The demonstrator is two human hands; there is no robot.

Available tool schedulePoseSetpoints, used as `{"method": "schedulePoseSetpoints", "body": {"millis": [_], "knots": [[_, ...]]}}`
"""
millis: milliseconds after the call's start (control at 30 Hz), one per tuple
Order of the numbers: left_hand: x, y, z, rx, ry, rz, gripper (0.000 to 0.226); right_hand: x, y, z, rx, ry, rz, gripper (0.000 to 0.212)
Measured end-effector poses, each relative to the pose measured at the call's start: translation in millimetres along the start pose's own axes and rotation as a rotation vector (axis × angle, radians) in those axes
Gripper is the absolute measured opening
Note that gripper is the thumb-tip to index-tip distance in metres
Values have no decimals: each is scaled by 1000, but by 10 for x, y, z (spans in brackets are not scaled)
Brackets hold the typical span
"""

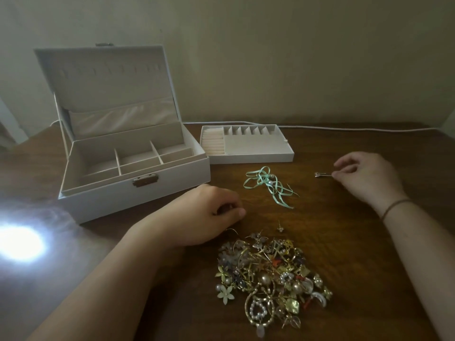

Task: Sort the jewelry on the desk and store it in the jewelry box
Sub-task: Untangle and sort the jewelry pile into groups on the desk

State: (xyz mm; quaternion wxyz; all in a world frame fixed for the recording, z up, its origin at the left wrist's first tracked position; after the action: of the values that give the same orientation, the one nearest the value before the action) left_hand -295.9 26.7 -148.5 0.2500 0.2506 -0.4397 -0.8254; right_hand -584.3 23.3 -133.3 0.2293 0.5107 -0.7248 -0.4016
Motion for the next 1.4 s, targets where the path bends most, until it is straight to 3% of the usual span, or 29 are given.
{"method": "schedulePoseSetpoints", "body": {"millis": [100, 200, 267, 333, 433, 500, 600, 700, 900, 1067, 1267, 1400], "knots": [[6, -1, 33, 26, -10, 1, 8, -41, 43, -91, -122, 36, 64, 16], [-2, 2, 129, 48, -55, 27, 10, -219, 266, -342, 76, 221, 252, 9], [-17, -4, 252, 36, -130, 38, 15, -412, 412, -650, 226, 418, 271, 8], [-21, -70, 377, -3, -202, -13, 30, -628, 416, -1043, 265, 618, 123, 10], [4, -284, 420, 27, -160, -163, 73, -1021, 81, -1401, 40, 823, -172, 10], [6, -350, 354, 76, -94, -216, 97, -1233, -284, -1373, -166, 905, -319, 12], [-30, -270, 252, 116, -39, -202, 108, -1356, -698, -1170, -284, 905, -521, 24], [-61, -216, 153, 109, -18, -222, 101, -1353, -873, -1031, -344, 873, -641, 32], [-106, -189, 129, 24, -75, -260, 79, -1344, -782, -912, -359, 860, -708, 21], [-34, -185, 343, 51, -178, -163, 38, -1373, -670, -1069, -259, 898, -520, 22], [-31, -43, 231, 141, -111, -32, 14, -1500, -781, -1231, -332, 817, -297, 35], [-38, -13, 173, 138, -73, -20, 9, -1560, -852, -1253, -459, 781, -272, 34]]}}
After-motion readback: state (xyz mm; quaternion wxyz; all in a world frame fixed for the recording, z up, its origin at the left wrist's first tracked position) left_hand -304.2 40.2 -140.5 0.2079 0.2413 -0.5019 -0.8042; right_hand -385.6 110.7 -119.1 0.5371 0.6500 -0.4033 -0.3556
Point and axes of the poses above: each hand's wrist, its own x-axis towards the middle knuckle, its own y-axis out of the back of the hand, z = x × y, the point moved 10 cm from there along x, towards the middle knuckle, and after that the axes turned 12 degrees about -z, right-handed, at the moved point
